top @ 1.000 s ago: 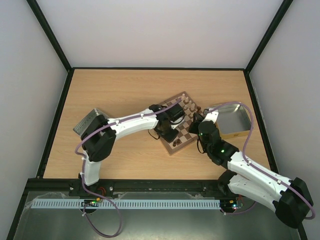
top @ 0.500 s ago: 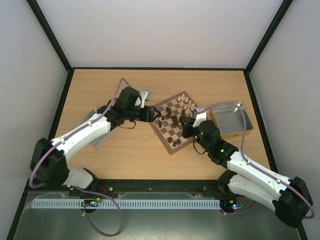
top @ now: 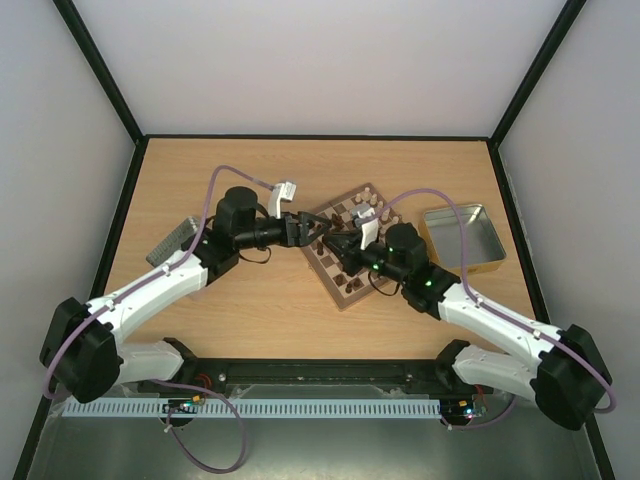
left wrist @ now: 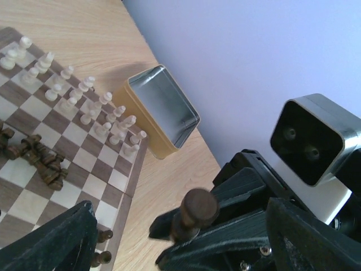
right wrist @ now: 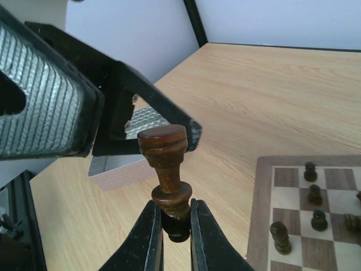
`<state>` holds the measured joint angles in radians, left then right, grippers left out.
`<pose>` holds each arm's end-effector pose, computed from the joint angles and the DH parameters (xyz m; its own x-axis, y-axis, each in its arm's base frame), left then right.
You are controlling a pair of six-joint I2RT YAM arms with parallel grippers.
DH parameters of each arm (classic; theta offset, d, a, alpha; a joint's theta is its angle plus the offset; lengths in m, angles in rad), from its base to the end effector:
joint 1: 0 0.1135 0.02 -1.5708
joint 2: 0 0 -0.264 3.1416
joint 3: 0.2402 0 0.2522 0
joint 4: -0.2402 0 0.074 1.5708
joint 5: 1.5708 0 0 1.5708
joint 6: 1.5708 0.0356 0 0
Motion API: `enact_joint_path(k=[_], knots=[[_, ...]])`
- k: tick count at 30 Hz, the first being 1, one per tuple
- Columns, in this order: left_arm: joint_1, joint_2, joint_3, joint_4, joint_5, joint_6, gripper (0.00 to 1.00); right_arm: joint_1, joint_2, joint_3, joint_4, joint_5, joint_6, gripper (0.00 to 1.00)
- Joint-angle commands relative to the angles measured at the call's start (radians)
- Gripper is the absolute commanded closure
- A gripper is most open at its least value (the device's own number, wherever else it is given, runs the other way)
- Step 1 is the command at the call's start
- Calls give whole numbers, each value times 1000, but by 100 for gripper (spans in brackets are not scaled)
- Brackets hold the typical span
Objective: Set up the chess pieces on the board
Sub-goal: Place the chess piece on the chessboard.
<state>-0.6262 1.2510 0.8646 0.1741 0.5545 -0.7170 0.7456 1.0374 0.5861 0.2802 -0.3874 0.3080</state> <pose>0.2227 -0.1842 0.3054 -0.7302 -0.1614 -0.6640 0.5777 0.3730 -0.7260 0.1656 0.1712 0.2698 -0.3925 0.0196 -0.9195 -0.8213 0.4426 0.3600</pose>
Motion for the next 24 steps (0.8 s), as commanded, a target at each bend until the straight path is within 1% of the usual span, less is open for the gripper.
enact_joint_path(k=[1,6,7,9,14,15,16,20,21,24], knots=[[9,-13,-2,67,24,-18,24,1,44,60,3,-103,-42,95],[9,-14,-1,62,40,-2,53,1,59,75,-13,-111,-40,95],[9,-19,-6,60,40,5,56,1,61,76,-16,-108,-40,95],[10,-29,-16,46,40,25,60,1,63,76,-17,-105,-40,95],[8,-22,-23,22,76,42,61,2,79,85,-21,-113,-38,95],[9,-19,-22,19,84,44,63,2,83,86,-23,-111,-39,95],[9,-16,-21,17,92,46,69,2,86,87,-26,-109,-39,95],[9,-1,-9,-11,100,62,85,1,88,96,-28,-105,-29,95],[9,-1,-7,-16,94,64,88,2,87,97,-27,-109,-25,95],[9,-2,-4,-7,77,54,90,1,85,96,-23,-103,1,90]])
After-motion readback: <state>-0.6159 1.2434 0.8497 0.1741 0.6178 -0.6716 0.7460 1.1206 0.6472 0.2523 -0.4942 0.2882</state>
